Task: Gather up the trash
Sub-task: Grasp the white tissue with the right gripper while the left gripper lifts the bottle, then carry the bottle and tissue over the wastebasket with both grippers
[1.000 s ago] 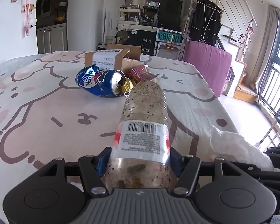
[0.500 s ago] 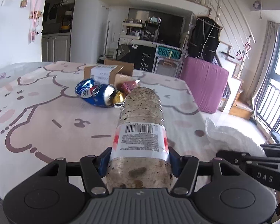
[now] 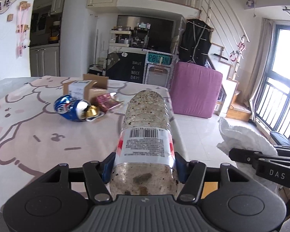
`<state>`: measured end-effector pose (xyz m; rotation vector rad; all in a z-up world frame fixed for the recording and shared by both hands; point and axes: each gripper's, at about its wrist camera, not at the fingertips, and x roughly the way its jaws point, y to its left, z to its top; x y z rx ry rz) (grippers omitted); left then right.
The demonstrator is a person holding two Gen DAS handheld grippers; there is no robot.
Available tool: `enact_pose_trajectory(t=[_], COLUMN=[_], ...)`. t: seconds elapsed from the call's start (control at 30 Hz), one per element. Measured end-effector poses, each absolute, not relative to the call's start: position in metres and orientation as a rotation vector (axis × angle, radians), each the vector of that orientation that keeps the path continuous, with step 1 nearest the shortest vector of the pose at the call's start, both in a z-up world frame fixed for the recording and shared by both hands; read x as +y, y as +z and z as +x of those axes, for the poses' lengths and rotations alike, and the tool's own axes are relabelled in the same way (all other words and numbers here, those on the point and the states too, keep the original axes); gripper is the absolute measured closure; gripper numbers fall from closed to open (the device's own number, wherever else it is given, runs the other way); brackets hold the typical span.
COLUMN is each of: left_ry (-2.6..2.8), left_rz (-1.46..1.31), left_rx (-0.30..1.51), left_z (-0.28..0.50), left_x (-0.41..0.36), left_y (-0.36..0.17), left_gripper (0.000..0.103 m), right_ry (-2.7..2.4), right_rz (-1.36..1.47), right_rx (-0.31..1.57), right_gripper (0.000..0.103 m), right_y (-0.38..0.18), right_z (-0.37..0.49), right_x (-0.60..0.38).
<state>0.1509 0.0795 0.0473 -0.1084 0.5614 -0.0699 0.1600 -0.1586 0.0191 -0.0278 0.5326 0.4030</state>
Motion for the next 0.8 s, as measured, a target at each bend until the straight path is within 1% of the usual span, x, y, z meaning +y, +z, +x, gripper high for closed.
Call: enact_pose_trajectory(t=[0.43,0.8], left_ry=[-0.212,-0.315], left_rz=[-0.063,-0.033], left_rx=[0.597,0.704], left_z=[0.163,0.192], left_x=[-0.004,-0.072], left_y=[0.039,0.007], left_gripper=[0.042,0.042], right_ry=[0.257,0.145], right_rz=[0.003,0.054], right_rx=[0.529,0.58], right_gripper=[0.09,0.089], right_y=[0.017,-0.012], right_z=[0.143,0.145], right_x=[-0.244,-0.311])
